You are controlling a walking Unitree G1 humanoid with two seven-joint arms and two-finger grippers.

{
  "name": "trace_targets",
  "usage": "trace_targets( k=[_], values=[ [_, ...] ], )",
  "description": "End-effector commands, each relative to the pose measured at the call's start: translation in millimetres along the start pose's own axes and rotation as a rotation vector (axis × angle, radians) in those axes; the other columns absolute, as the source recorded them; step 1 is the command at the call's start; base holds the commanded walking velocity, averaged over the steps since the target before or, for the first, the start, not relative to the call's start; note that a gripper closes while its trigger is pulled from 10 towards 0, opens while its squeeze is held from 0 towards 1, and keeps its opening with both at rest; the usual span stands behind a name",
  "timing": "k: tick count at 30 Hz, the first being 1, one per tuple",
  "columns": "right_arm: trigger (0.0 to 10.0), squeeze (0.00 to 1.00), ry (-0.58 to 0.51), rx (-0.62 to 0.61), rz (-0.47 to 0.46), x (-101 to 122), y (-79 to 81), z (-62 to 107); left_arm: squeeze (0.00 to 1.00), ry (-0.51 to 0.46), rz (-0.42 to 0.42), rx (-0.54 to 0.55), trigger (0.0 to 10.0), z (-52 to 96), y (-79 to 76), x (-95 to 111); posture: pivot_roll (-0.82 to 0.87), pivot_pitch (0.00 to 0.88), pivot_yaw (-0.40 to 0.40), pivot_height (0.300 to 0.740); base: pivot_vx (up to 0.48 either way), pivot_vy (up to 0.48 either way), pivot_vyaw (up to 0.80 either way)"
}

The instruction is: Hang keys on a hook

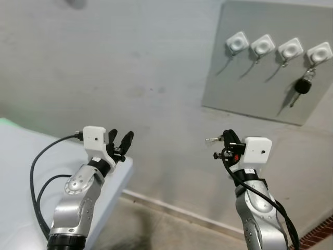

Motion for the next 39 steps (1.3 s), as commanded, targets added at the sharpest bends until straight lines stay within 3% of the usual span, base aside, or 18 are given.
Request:
trace_targets(
  k=[1, 5, 11, 20, 25, 27, 33, 39],
  values=[
    [10.0, 0.0, -0.009, -0.014, 0.01, 2.8, -5.2, -0.2, 0.0, -0.001, -0.012, -0.022, 10.0, -2.2, -7.7, 1.4, 0.13, 0.0, 0.042, 0.736, 0.401, 0.0, 0.0],
    [10.0, 0.0, -0.006, -0.011, 0.011, 2.3, -4.3, -0.6, 0.0, -0.01, 0.016, -0.01, 10.0, -2.3, -8.3, 1.2, 0.13, 0.0, 0.04, 0.736, 0.071, 0.0, 0.0],
    [10.0, 0.0, -0.002, -0.007, 0.013, 1.7, -4.4, -0.3, 0.0, -0.02, -0.017, -0.025, 10.0, -1.0, -10.6, 2.5, 0.13, 0.0, 0.035, 0.736, 0.0, 0.0, 0.0],
    [10.0, 0.0, 0.013, 0.005, 0.022, -0.5, -1.8, -0.8, 0.0, -0.042, 0.003, -0.045, 10.0, -1.9, -13.8, 7.3, 0.13, 0.0, 0.032, 0.736, 0.0, 0.0, 0.0],
    [10.0, 0.0, 0.018, 0.088, -0.004, 1.5, 10.3, -4.7, 0.0, -0.06, -0.086, -0.119, 10.0, -5.3, -28.3, 17.0, 0.14, 0.0, 0.031, 0.736, 0.0, 0.0, 0.0],
    [10.0, 0.0, -0.011, 0.164, -0.017, 8.7, 20.6, -8.5, 0.0, -0.097, -0.138, -0.182, 10.0, -9.1, -42.2, 28.7, 0.14, 0.0, 0.029, 0.736, 0.0, 0.0, 0.0],
    [10.0, 0.0, -0.064, 0.282, -0.045, 26.7, 38.0, -19.4, 0.0, -0.166, -0.143, -0.256, 10.0, -12.1, -60.5, 50.7, 0.14, 0.0, 0.033, 0.736, 0.0, 0.0, 0.0],
    [10.0, 0.0, -0.101, 0.346, -0.067, 40.9, 47.7, -31.1, 0.0, -0.216, -0.165, -0.291, 10.0, -14.4, -69.3, 66.8, 0.14, 0.0, 0.033, 0.736, 0.0, 0.0, 0.0]
  ],
)
Point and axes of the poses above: a point about 5 cm out from each wrist's last joint towards the gripper, its own z axis pointing back from the gripper into the wrist, its own x axis along the axis of the wrist's last joint, y = z × x, the point moved 1 cm from there along -z, pointing out of the wrist towards the gripper, and after that the axes turned 10 degrees about -z, right-handed, at the moved point
